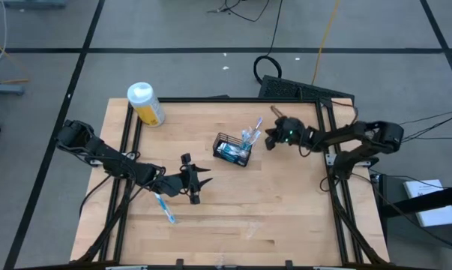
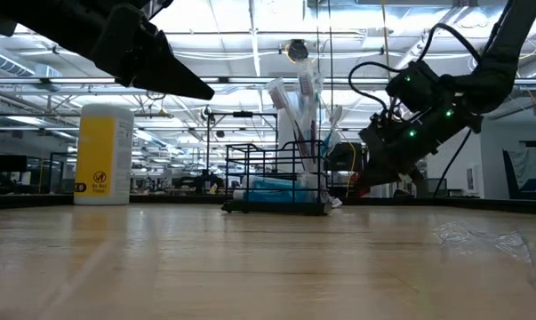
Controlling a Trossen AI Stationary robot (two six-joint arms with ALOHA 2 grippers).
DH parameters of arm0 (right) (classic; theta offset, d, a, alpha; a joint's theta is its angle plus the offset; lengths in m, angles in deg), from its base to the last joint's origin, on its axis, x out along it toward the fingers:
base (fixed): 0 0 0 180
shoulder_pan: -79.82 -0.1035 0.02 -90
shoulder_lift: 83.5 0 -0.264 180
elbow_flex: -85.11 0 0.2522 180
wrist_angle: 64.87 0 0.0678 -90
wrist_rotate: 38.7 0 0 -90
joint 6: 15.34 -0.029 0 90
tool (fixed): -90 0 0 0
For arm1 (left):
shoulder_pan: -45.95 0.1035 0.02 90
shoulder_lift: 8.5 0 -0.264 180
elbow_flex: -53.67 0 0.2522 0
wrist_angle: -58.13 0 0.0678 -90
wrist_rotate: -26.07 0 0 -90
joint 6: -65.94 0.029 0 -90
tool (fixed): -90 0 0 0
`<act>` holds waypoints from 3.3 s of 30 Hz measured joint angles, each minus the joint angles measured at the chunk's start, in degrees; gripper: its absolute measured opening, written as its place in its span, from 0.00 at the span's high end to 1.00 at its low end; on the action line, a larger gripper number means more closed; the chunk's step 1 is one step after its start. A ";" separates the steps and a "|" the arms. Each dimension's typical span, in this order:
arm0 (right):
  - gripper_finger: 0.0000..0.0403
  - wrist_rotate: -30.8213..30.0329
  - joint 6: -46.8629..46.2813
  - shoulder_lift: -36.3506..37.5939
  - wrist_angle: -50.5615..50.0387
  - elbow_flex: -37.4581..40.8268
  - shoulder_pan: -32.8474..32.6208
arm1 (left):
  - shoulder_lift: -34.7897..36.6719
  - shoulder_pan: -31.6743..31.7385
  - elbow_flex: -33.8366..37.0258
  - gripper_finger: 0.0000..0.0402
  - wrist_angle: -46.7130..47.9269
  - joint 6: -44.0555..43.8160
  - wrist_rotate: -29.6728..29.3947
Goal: Pick & Place toothbrushing station
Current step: Put the purple toothbrush into the wire organizer
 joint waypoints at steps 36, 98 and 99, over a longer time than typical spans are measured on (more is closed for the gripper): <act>0.99 11.08 -0.64 11.56 -2.78 5.28 -0.03 | 0.00 5.68 0.00 0.62 -3.56 0.56 6.66; 0.60 19.52 50.59 -11.57 -60.20 -38.95 15.64 | 0.00 5.68 0.00 0.62 -1.51 0.68 6.65; 0.60 19.30 51.18 -11.42 -59.80 -38.33 15.36 | 0.00 5.67 0.00 0.62 -1.51 0.68 6.65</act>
